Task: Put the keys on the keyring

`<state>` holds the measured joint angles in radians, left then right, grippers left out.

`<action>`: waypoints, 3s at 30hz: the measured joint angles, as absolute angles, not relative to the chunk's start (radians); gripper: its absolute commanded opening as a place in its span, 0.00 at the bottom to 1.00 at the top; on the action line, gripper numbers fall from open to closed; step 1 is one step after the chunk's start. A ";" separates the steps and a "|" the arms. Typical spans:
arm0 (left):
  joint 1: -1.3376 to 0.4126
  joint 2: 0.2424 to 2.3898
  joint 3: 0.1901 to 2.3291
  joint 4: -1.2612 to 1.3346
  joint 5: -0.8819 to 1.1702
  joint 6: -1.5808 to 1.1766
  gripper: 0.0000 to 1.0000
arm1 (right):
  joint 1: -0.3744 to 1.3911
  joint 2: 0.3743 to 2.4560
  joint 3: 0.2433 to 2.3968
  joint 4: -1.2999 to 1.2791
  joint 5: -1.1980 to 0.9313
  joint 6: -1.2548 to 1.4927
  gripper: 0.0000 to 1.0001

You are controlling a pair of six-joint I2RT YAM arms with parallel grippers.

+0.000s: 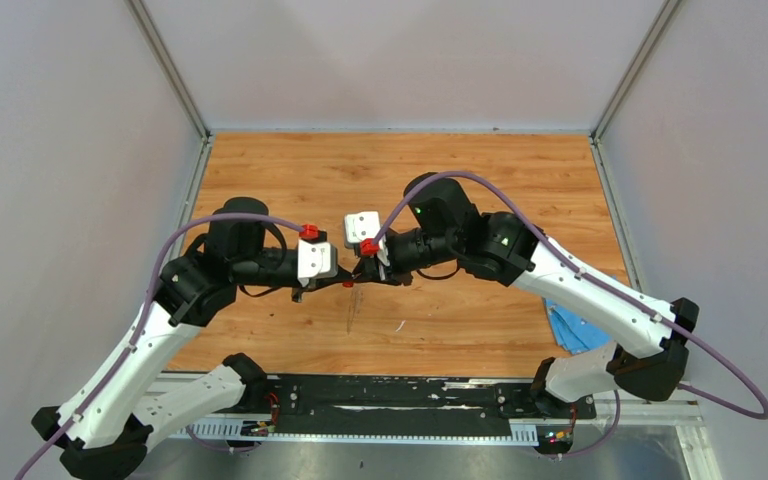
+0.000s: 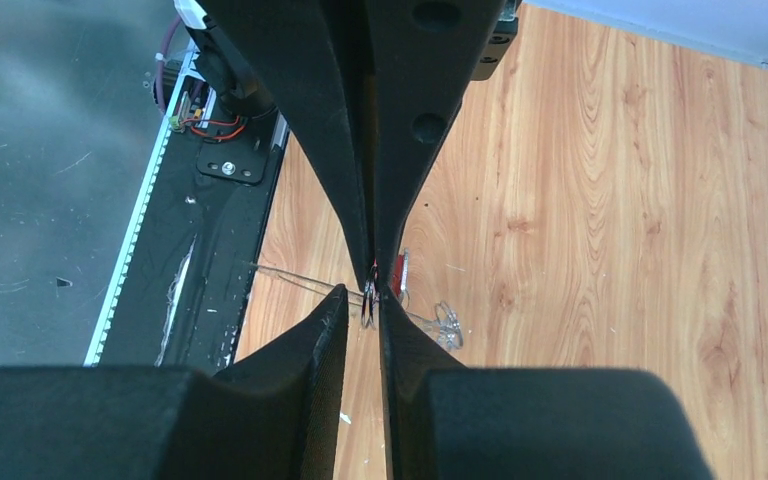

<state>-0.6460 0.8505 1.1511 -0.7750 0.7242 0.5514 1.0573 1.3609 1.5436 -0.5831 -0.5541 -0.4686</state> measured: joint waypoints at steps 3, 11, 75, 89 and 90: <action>-0.646 0.854 1.151 -0.775 0.724 0.551 0.00 | 1.057 1.365 1.544 -0.589 -0.554 -0.468 0.11; -0.646 0.855 1.152 -0.791 0.723 0.551 0.00 | 1.057 1.383 1.547 -0.595 -0.542 -0.460 0.00; -0.646 0.670 0.916 -0.421 0.731 0.547 0.01 | 0.957 1.101 0.876 0.594 -0.670 0.249 0.00; -0.646 0.633 0.876 -0.439 0.782 0.625 0.39 | 0.957 1.125 0.847 0.675 -0.653 0.301 0.00; -0.646 0.635 0.878 -0.444 0.794 0.620 0.39 | 0.957 1.125 0.847 0.677 -0.653 0.301 0.00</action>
<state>-0.6456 0.6350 0.8783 -0.4438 0.7937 0.6197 0.9573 1.1252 0.8471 0.6769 -0.6529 0.3012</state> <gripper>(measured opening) 0.384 0.008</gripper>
